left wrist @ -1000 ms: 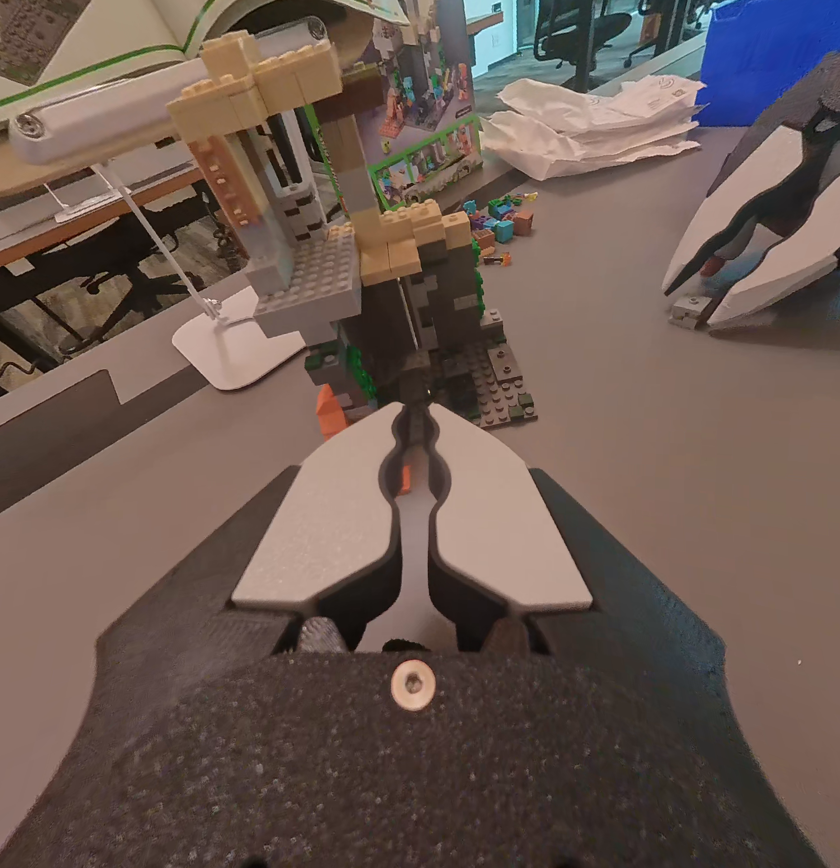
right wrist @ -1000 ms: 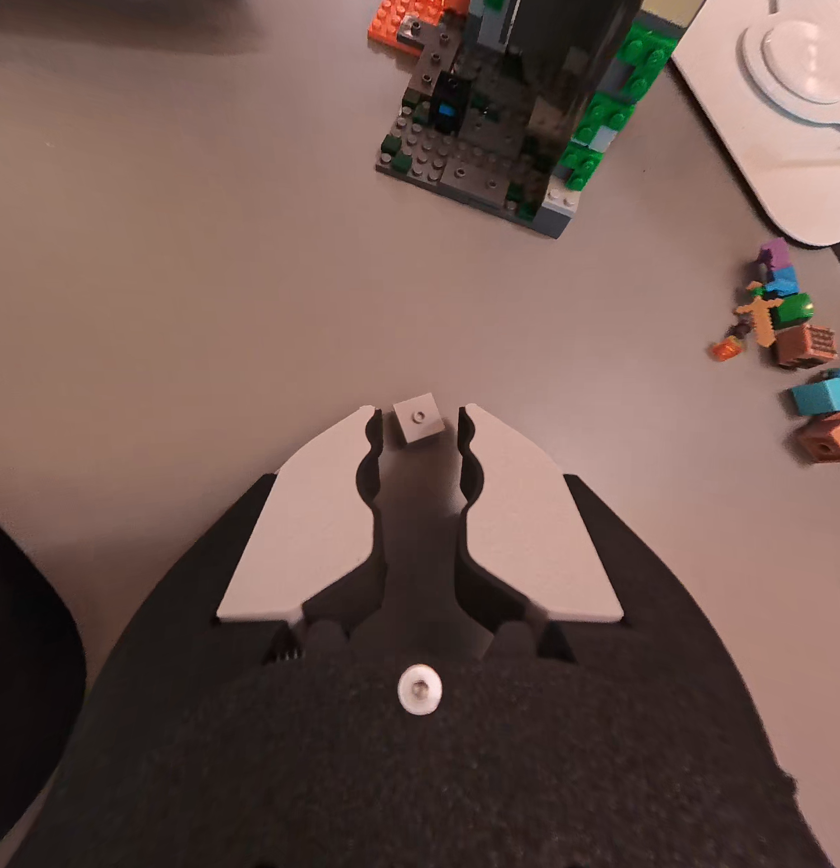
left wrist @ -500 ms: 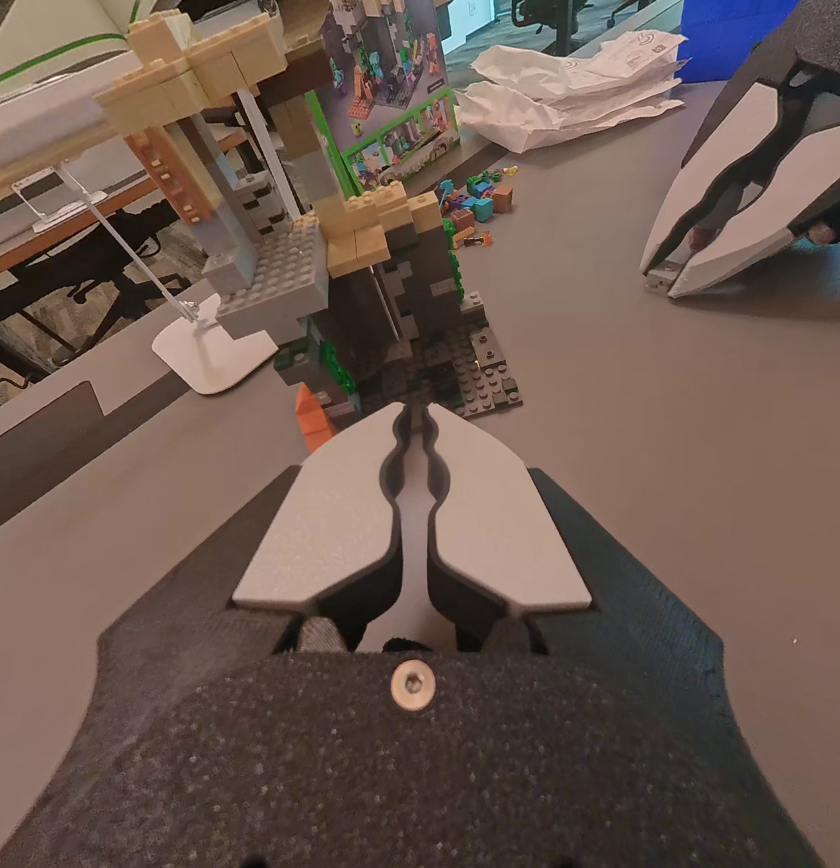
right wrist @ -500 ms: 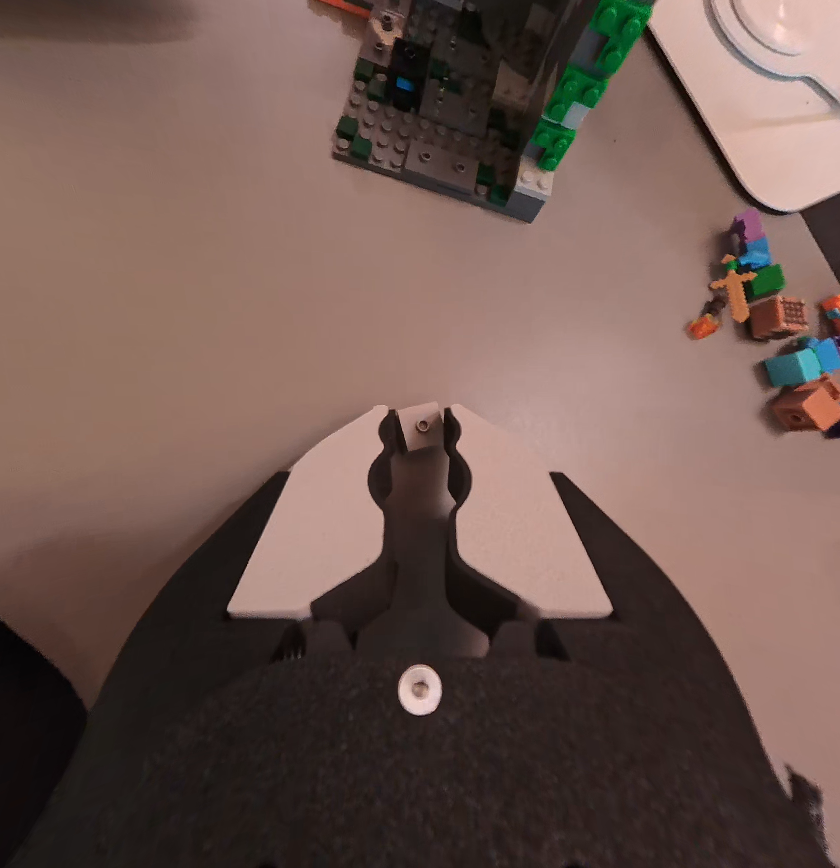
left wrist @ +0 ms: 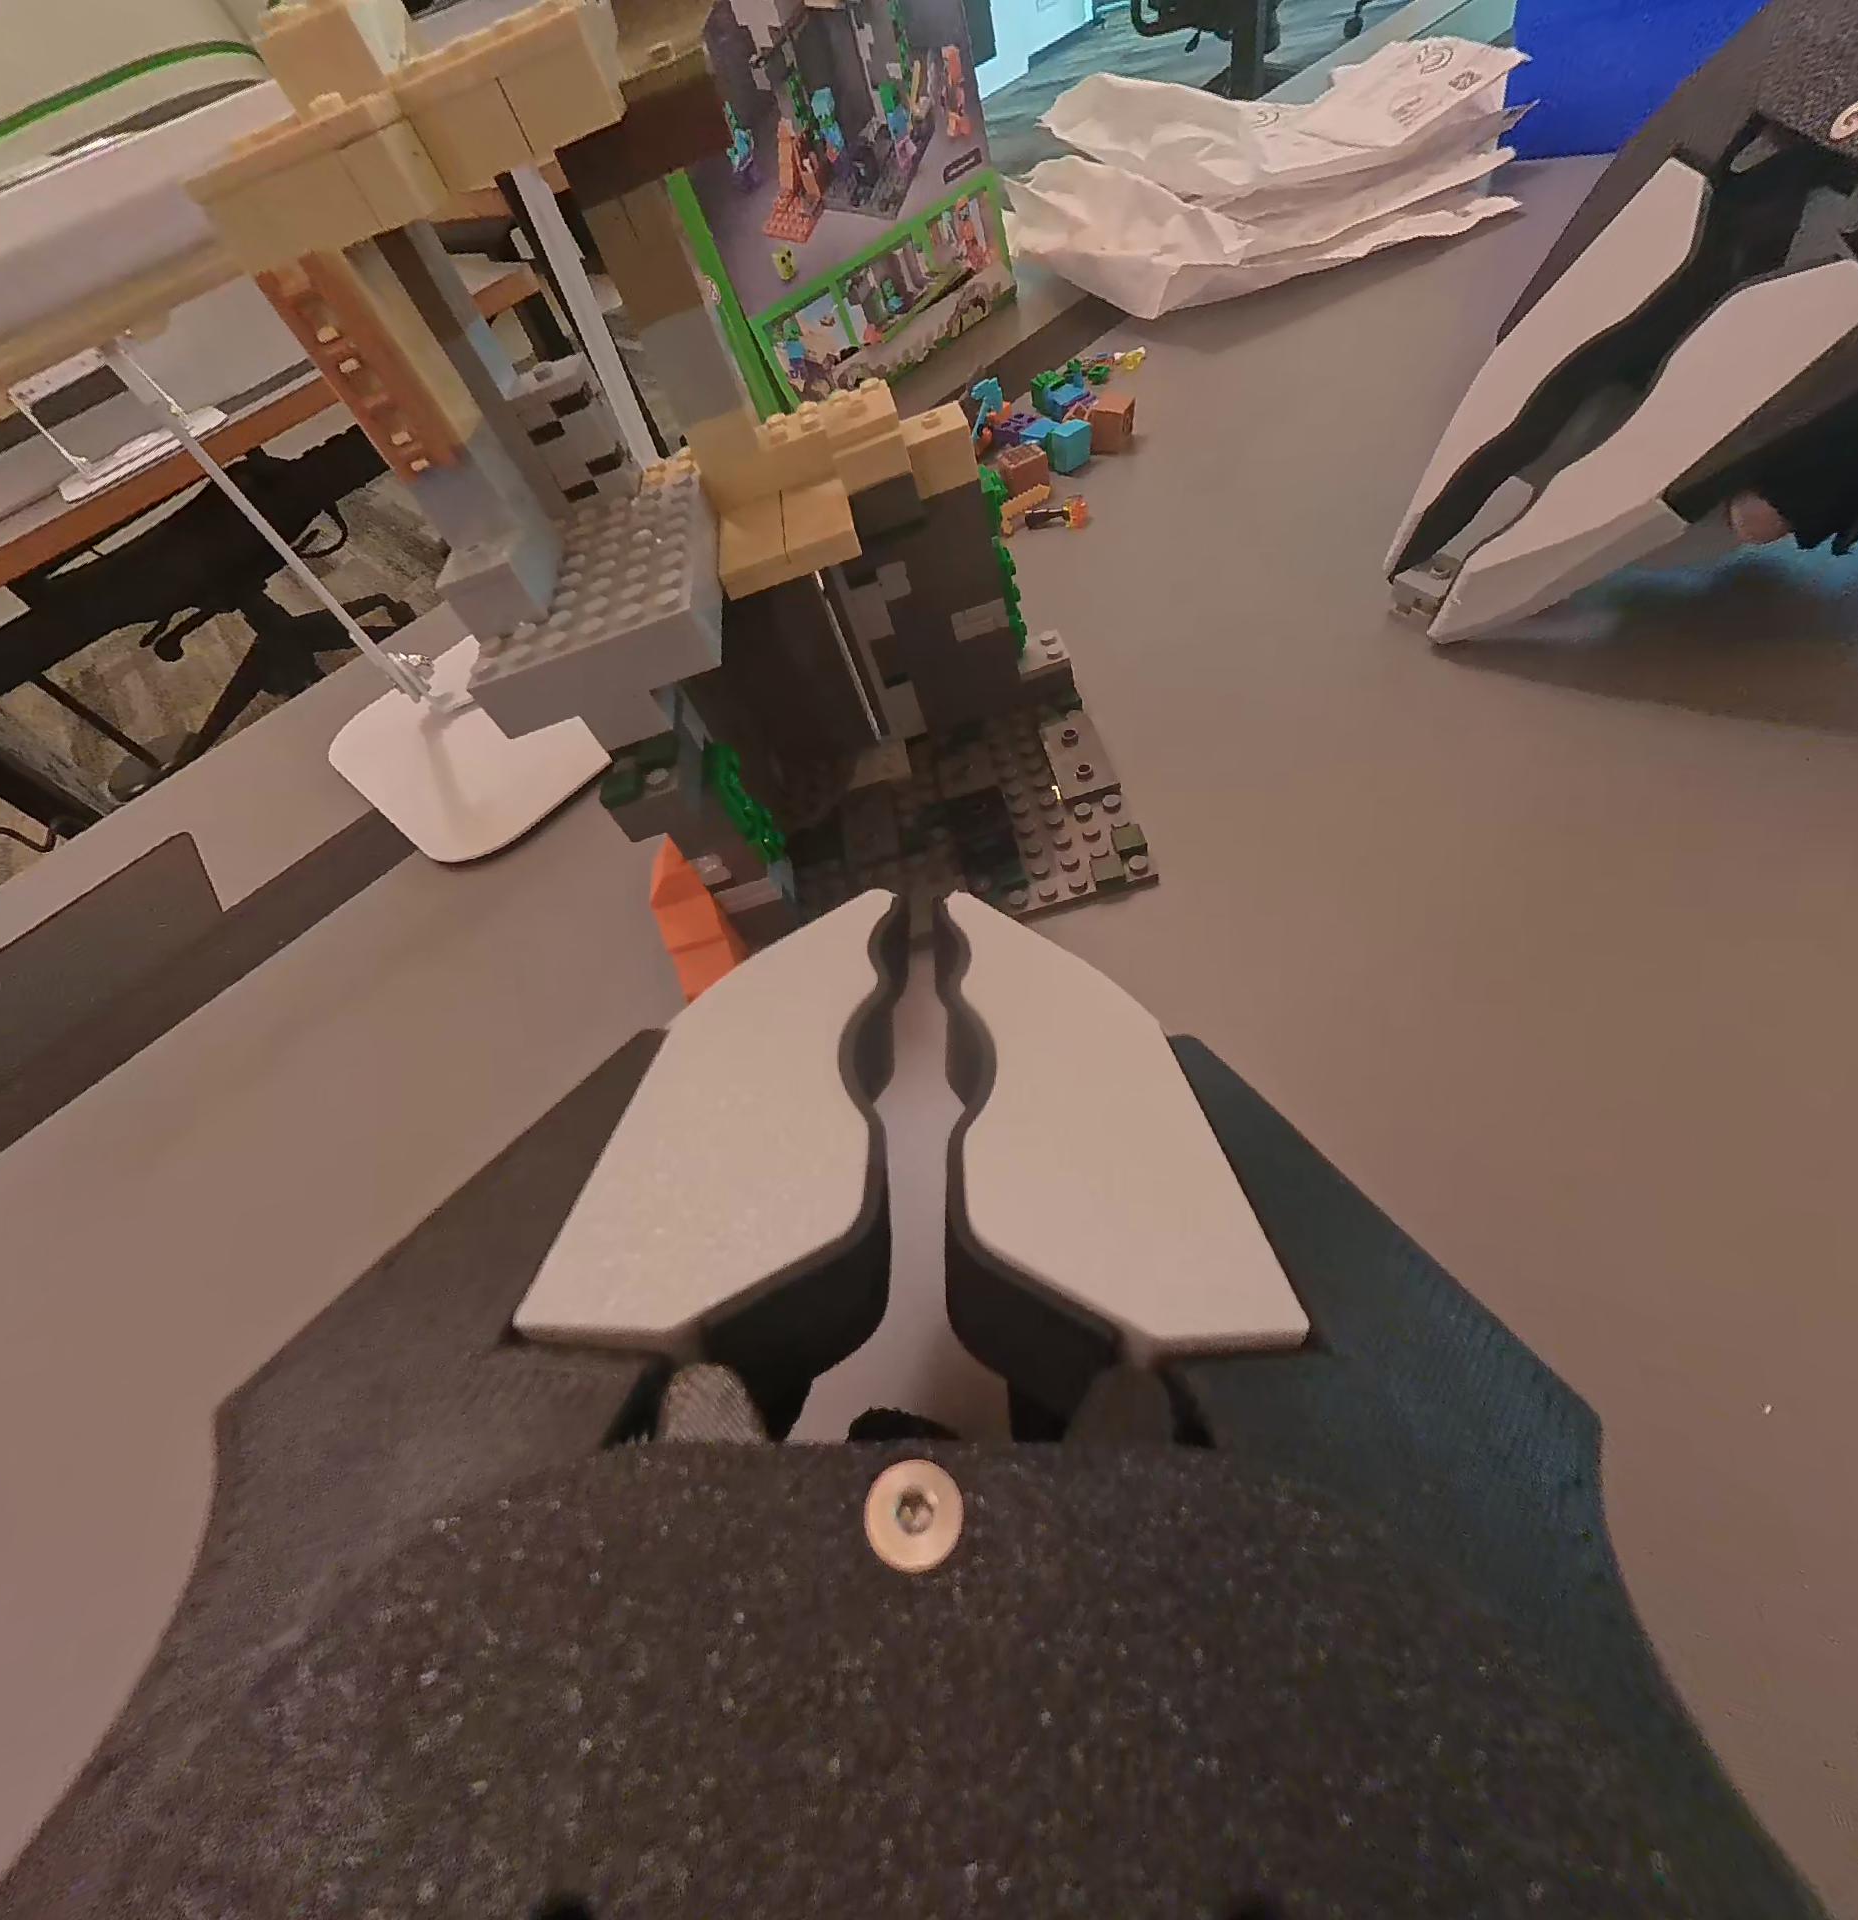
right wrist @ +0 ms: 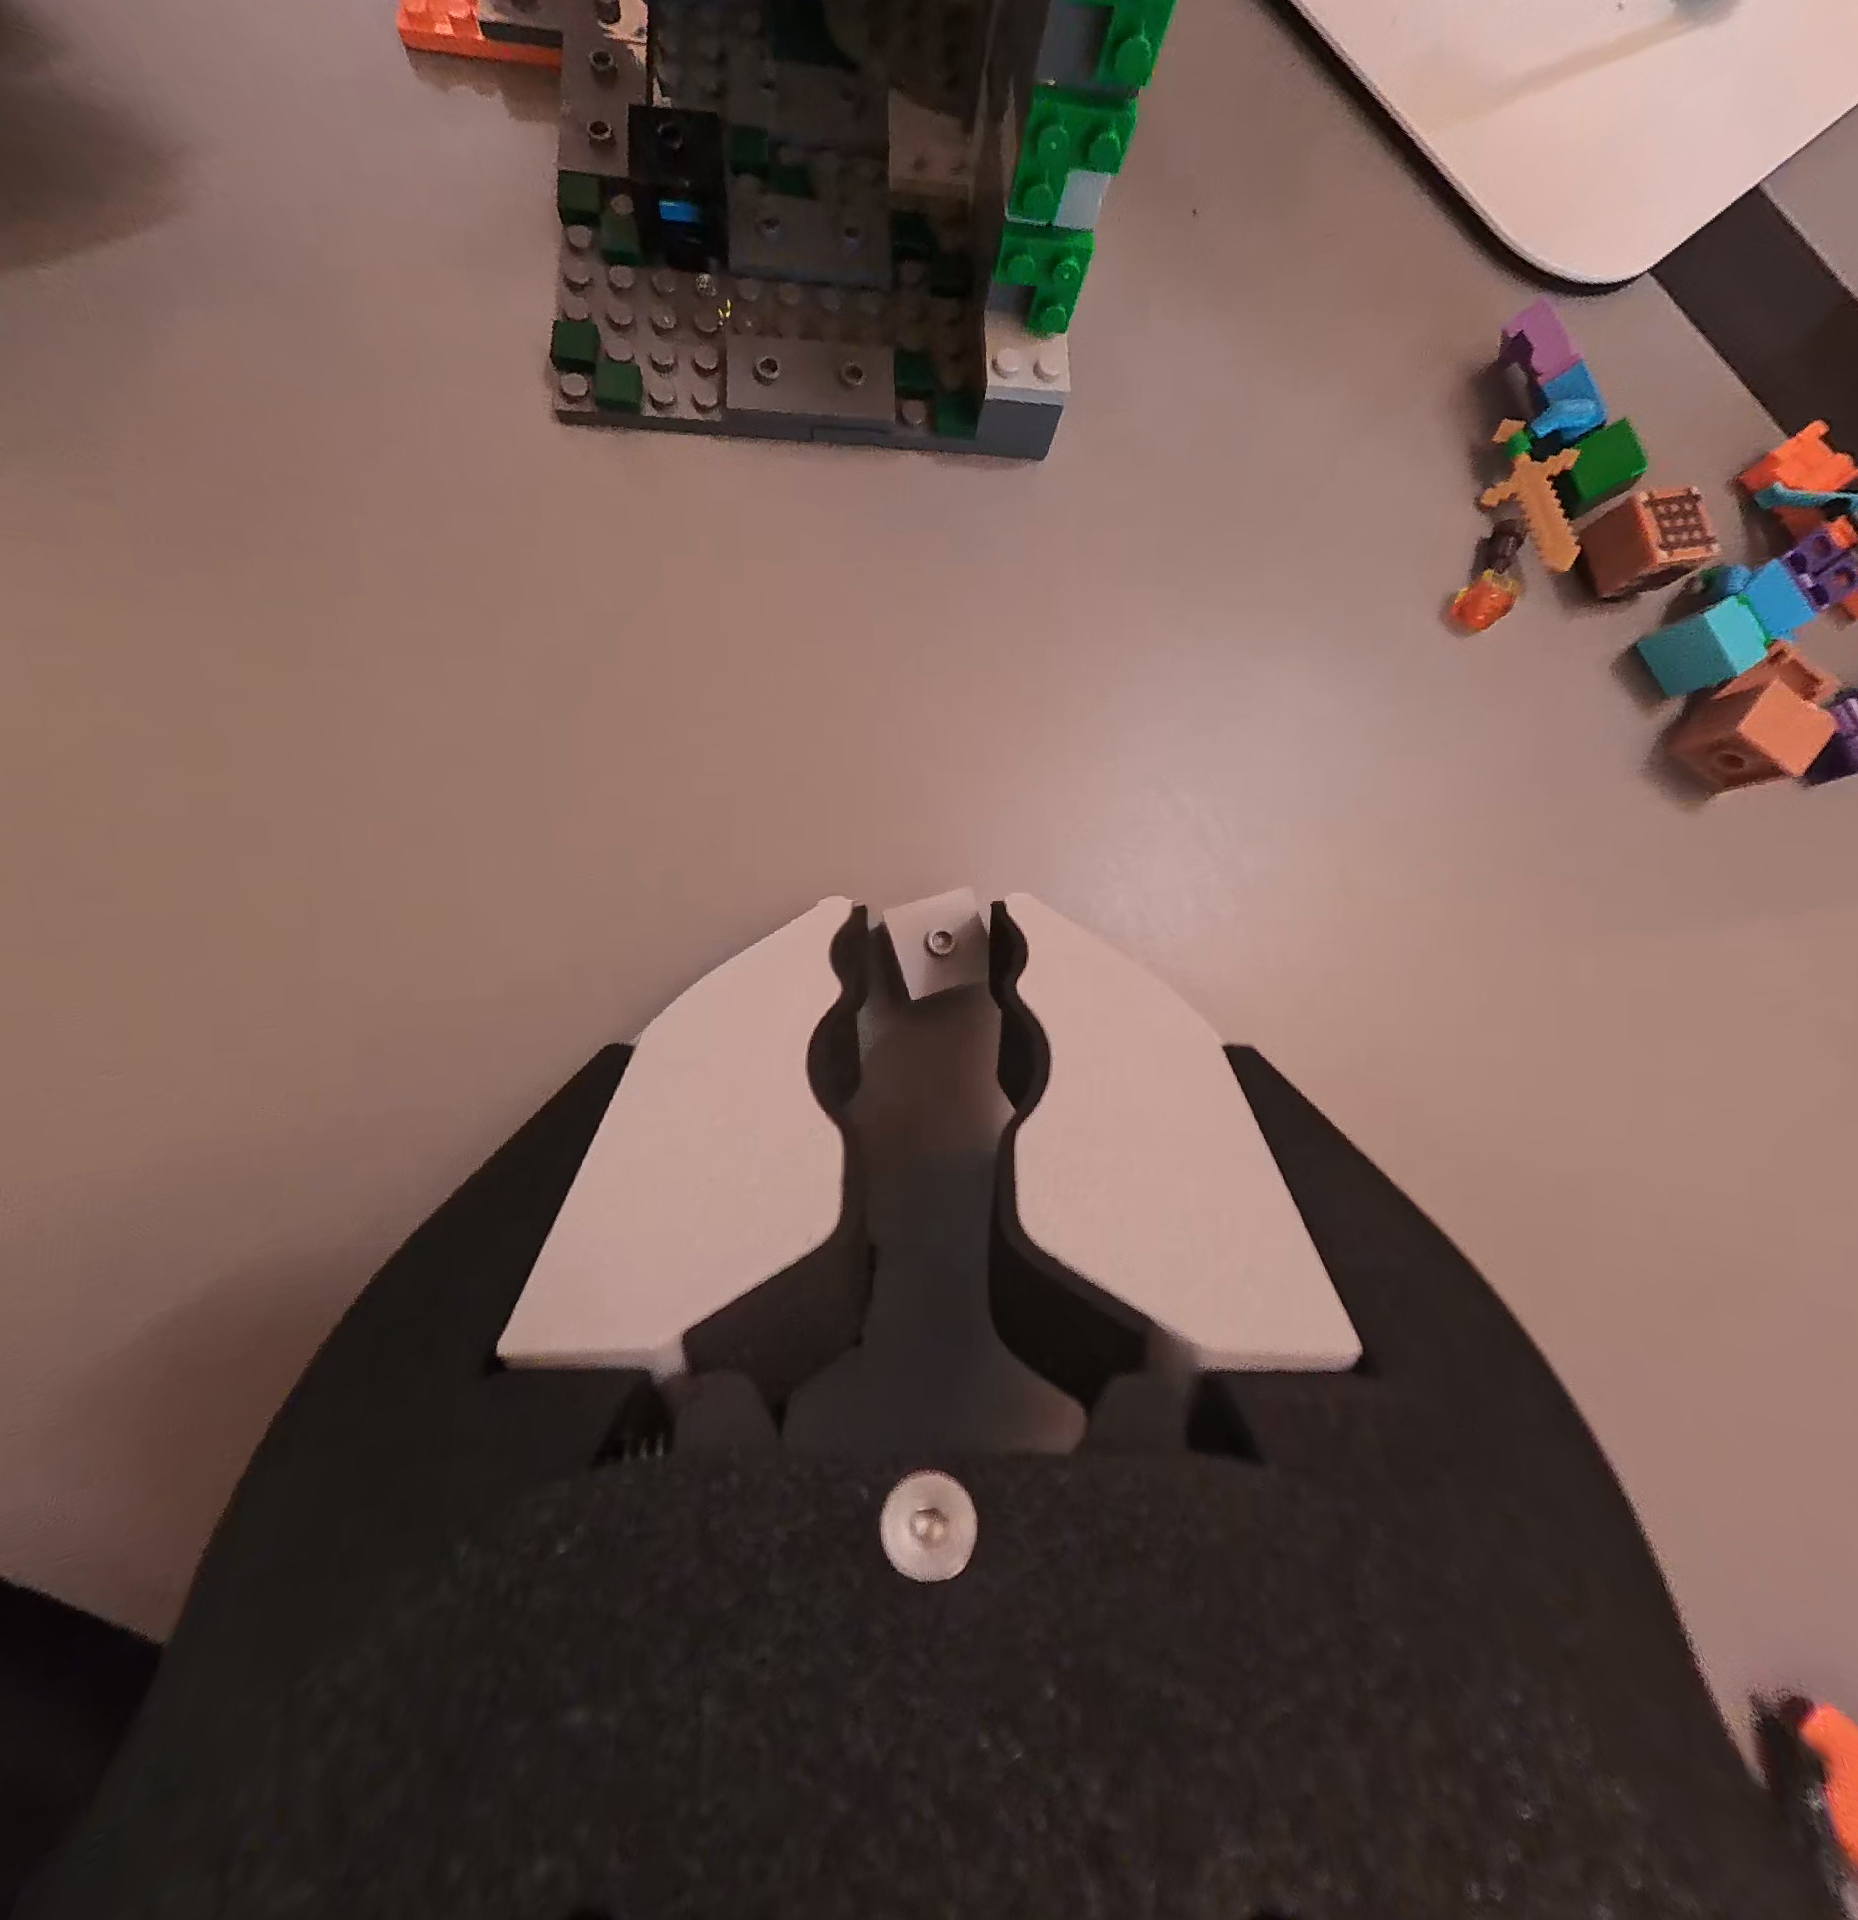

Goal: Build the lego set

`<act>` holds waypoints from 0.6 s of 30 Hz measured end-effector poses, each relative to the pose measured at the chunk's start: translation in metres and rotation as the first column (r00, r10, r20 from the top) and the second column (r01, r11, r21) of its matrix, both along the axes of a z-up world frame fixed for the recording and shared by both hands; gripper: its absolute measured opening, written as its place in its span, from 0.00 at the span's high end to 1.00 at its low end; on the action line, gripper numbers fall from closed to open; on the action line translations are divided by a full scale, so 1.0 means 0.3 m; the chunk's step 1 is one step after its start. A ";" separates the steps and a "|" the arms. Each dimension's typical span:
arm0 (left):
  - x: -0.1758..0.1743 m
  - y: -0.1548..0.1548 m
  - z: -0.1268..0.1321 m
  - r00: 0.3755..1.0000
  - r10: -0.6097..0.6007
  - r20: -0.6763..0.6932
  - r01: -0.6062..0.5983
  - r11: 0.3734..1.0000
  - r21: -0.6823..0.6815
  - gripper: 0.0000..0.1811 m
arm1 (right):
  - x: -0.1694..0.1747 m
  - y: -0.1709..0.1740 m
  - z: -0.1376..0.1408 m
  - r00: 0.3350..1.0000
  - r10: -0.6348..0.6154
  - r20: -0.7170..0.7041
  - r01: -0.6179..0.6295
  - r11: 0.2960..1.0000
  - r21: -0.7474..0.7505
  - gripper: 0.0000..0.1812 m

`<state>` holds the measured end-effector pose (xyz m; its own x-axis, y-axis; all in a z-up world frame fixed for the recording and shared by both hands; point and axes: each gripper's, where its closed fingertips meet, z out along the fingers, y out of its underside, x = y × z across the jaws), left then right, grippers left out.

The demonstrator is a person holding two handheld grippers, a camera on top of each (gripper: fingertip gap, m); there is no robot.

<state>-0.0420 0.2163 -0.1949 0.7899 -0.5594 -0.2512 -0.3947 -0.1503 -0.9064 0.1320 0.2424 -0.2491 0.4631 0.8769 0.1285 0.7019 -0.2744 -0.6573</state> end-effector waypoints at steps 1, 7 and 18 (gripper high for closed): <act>0.000 0.000 -0.001 1.000 0.000 -0.001 0.000 1.000 -0.001 0.98 | -0.001 -0.003 0.000 1.000 -0.003 -0.002 0.003 1.000 -0.006 0.88; 0.000 0.000 -0.005 1.000 -0.002 -0.002 0.002 1.000 -0.006 0.98 | -0.007 -0.021 0.001 1.000 -0.001 -0.011 0.001 1.000 -0.030 0.87; 0.001 0.000 -0.006 1.000 -0.002 -0.004 0.002 1.000 -0.007 0.98 | -0.007 -0.024 0.001 1.000 0.007 -0.016 -0.007 0.999 -0.037 0.87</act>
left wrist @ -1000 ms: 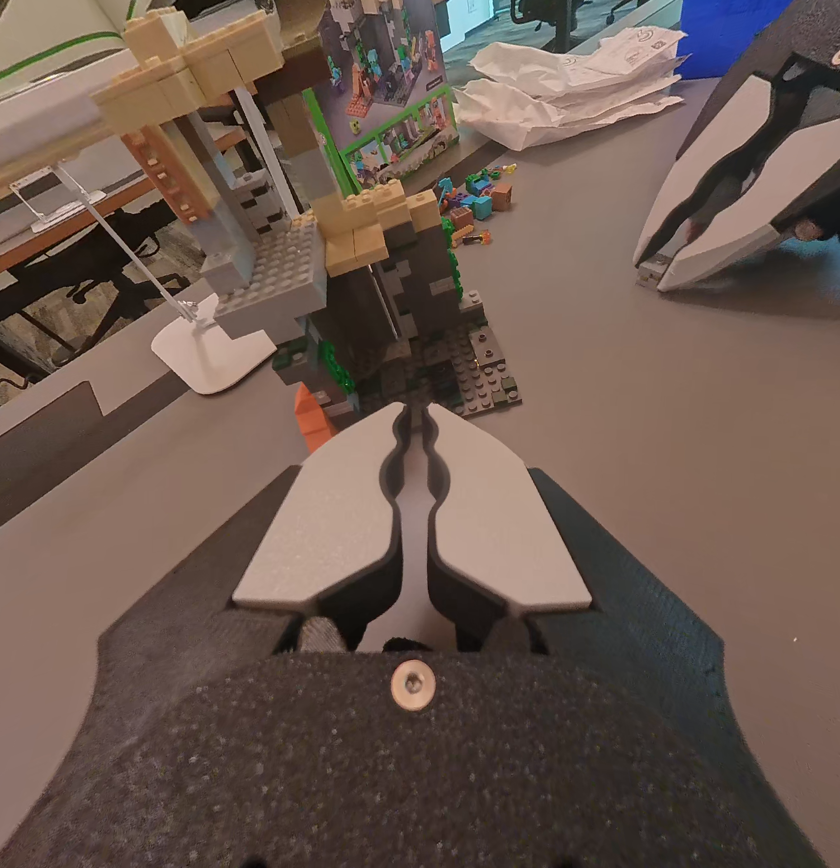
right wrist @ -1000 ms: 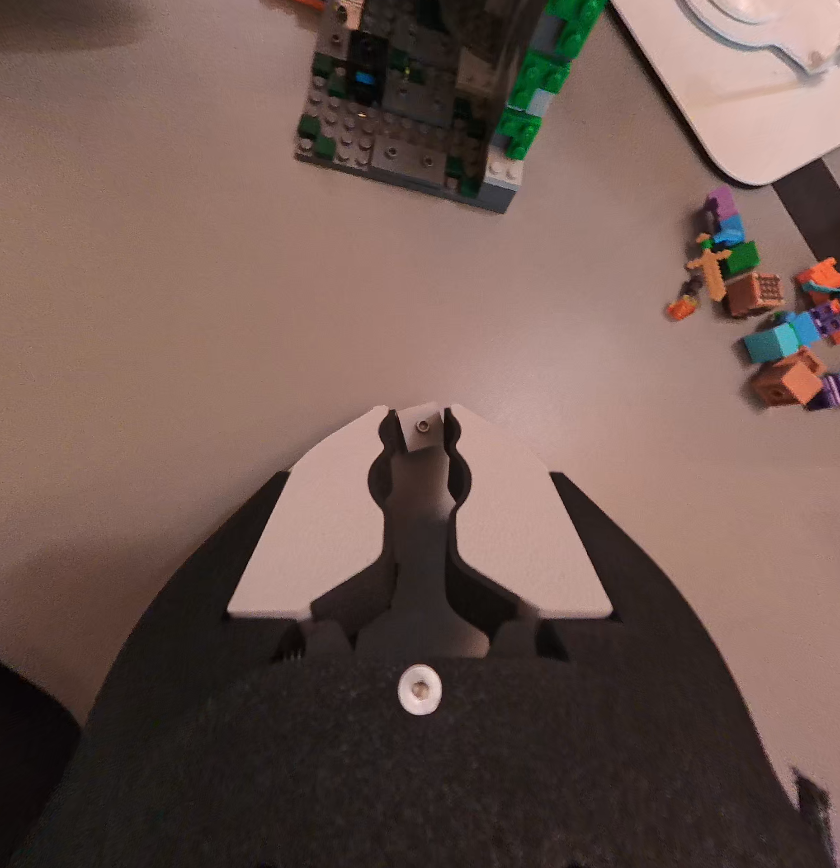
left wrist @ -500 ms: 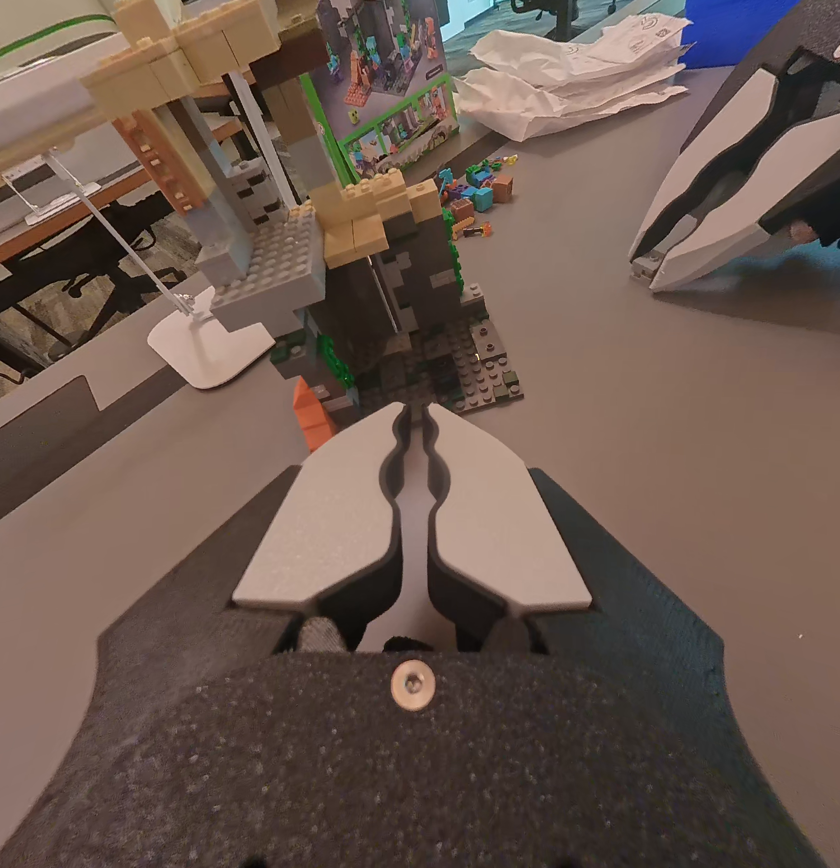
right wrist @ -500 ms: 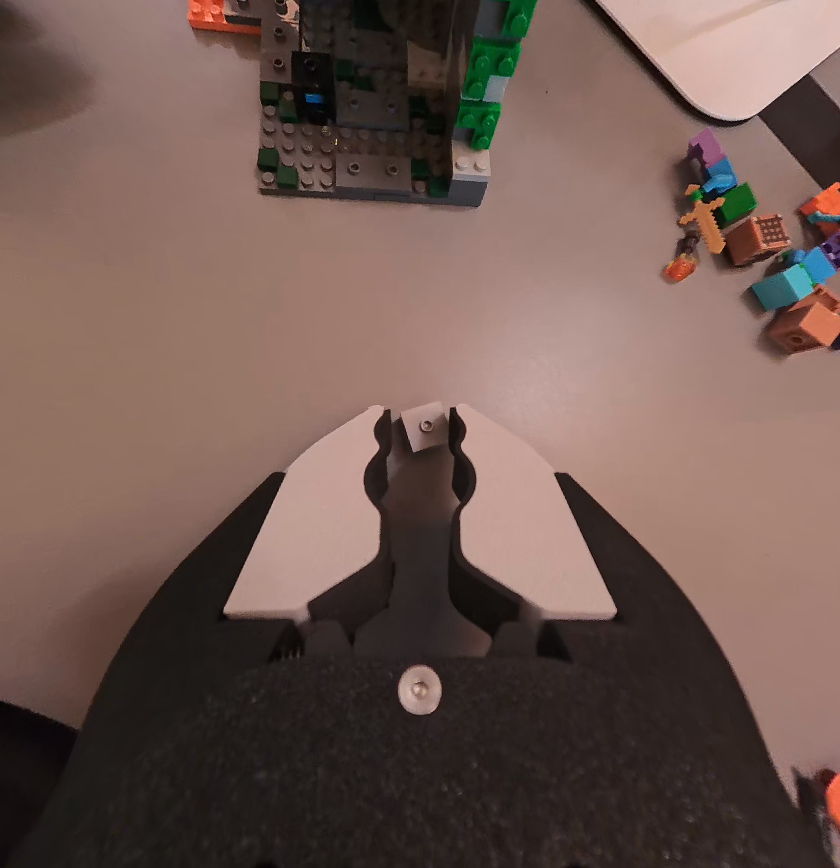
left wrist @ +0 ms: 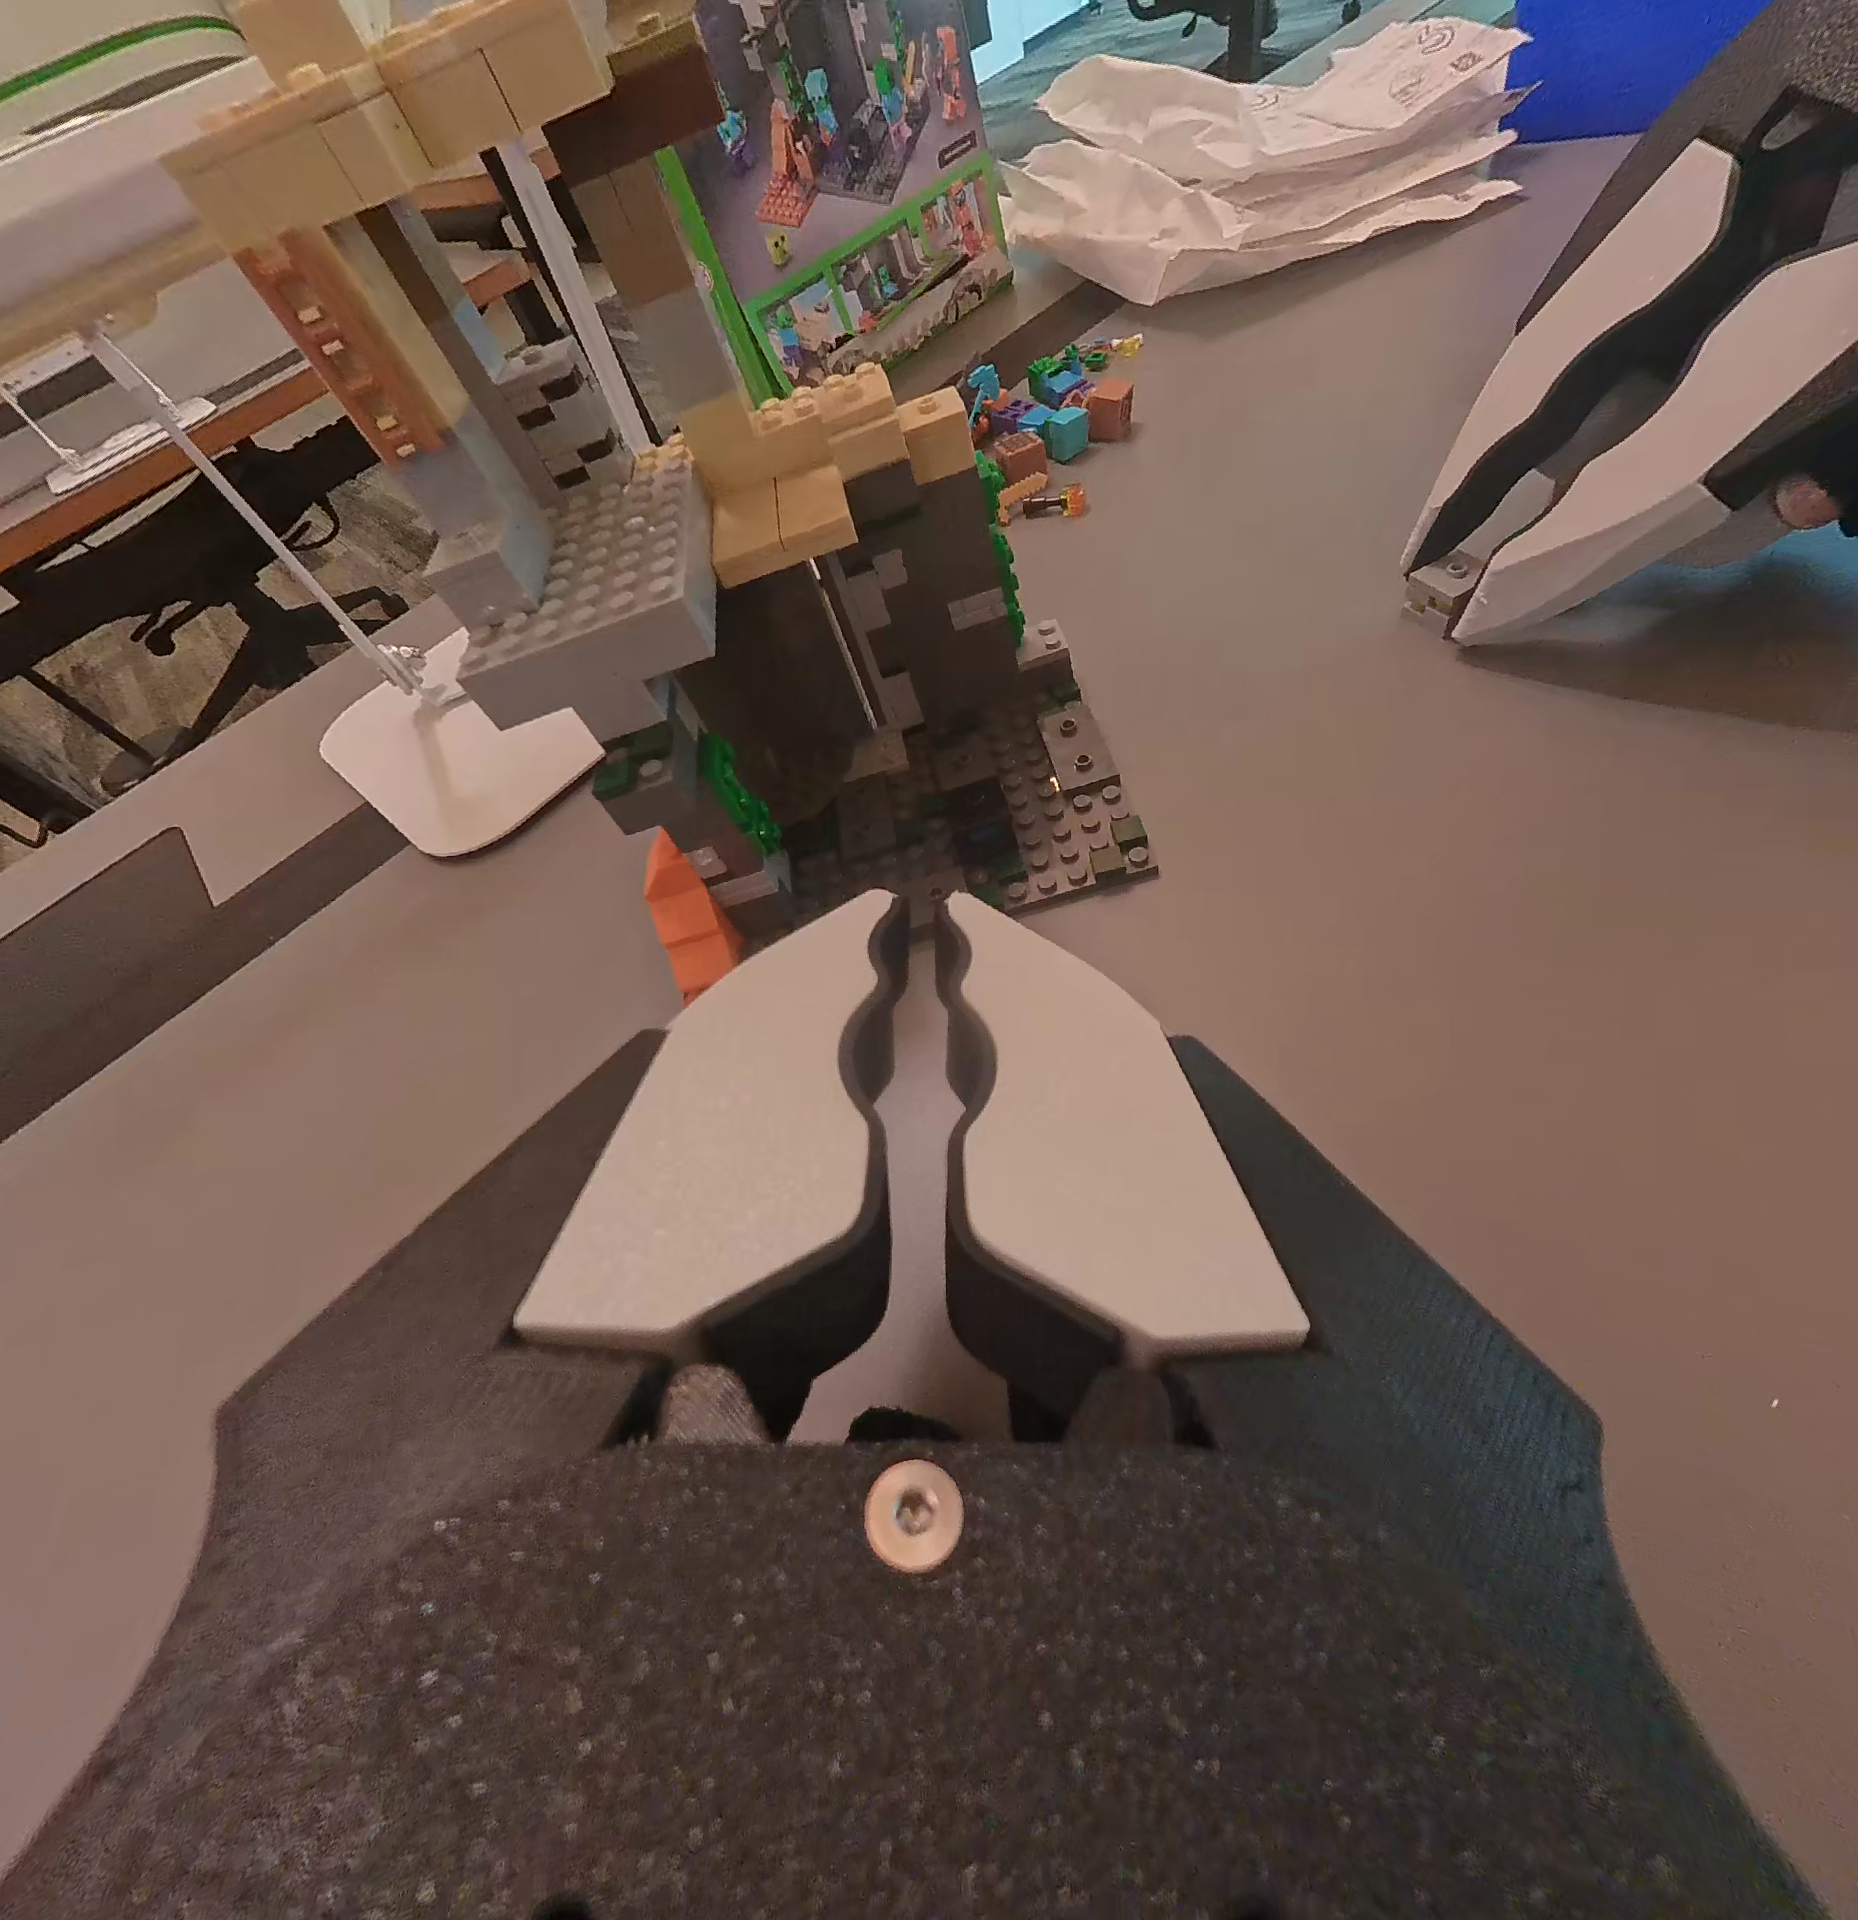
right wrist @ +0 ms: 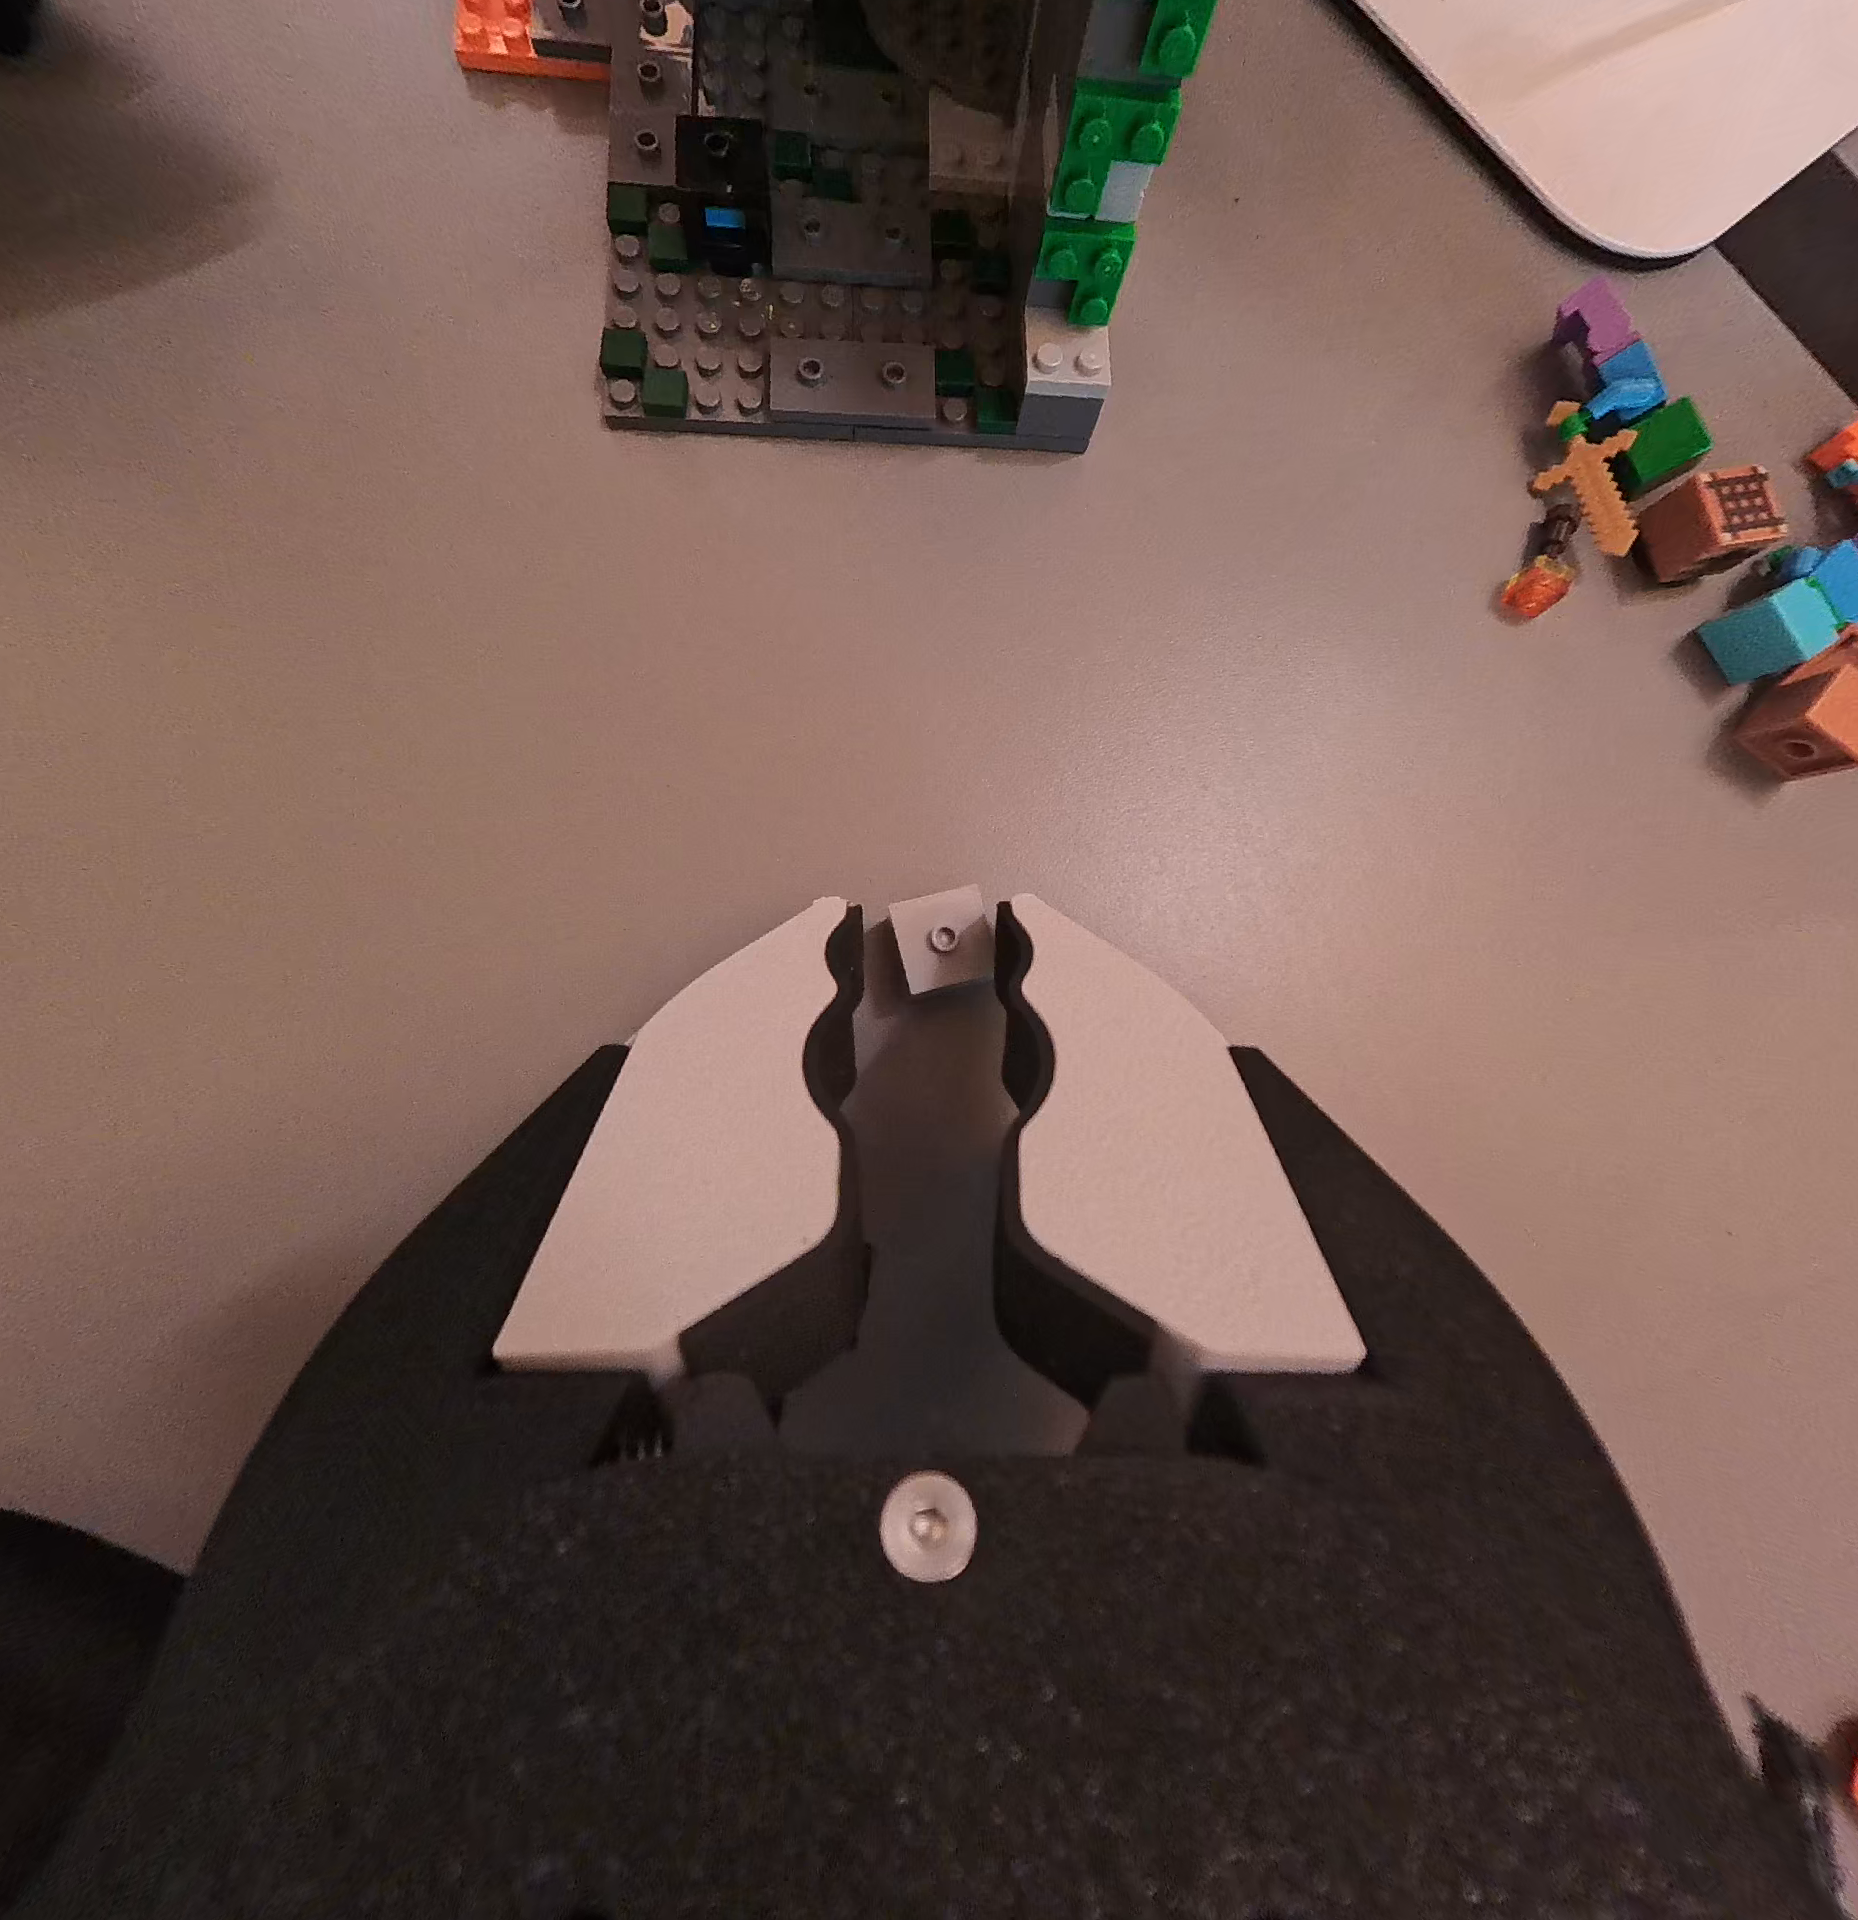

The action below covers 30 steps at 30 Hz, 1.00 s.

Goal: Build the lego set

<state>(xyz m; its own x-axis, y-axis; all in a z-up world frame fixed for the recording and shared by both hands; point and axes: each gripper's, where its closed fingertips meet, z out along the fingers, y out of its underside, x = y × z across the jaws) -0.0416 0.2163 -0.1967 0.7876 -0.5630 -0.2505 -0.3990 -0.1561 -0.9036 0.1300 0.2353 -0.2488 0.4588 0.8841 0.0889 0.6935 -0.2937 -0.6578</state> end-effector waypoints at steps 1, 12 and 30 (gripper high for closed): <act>0.000 0.000 0.000 1.000 0.000 0.000 0.000 1.000 0.000 0.98 | 0.000 0.000 0.001 1.000 0.000 0.000 0.000 1.000 -0.001 0.87; 0.000 0.000 -0.002 1.000 0.000 -0.003 0.000 1.000 0.000 0.98 | 0.000 0.000 0.014 1.000 0.016 -0.015 -0.016 1.000 0.009 0.85; -0.011 0.004 0.002 1.000 0.014 0.013 -0.014 1.000 0.000 0.98 | -0.010 0.029 0.095 0.995 0.027 -0.091 -0.017 0.993 0.113 0.83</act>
